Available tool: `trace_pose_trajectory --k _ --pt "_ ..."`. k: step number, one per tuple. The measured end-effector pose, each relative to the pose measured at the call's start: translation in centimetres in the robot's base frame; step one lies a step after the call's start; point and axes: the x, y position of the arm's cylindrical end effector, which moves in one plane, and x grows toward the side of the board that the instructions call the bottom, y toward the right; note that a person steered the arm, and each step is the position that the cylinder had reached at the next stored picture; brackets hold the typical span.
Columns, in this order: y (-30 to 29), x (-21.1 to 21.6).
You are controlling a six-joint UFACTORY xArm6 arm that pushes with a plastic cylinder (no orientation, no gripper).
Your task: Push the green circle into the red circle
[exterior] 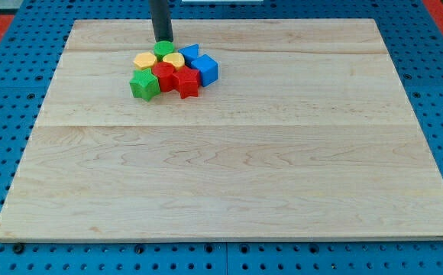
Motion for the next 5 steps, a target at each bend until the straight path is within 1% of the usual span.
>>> trace_pose_trajectory --k 2,3,4,5 --pt "0.0 0.0" --pt "1.5 0.3" --pt "0.3 0.9" --pt "-0.3 4.8"
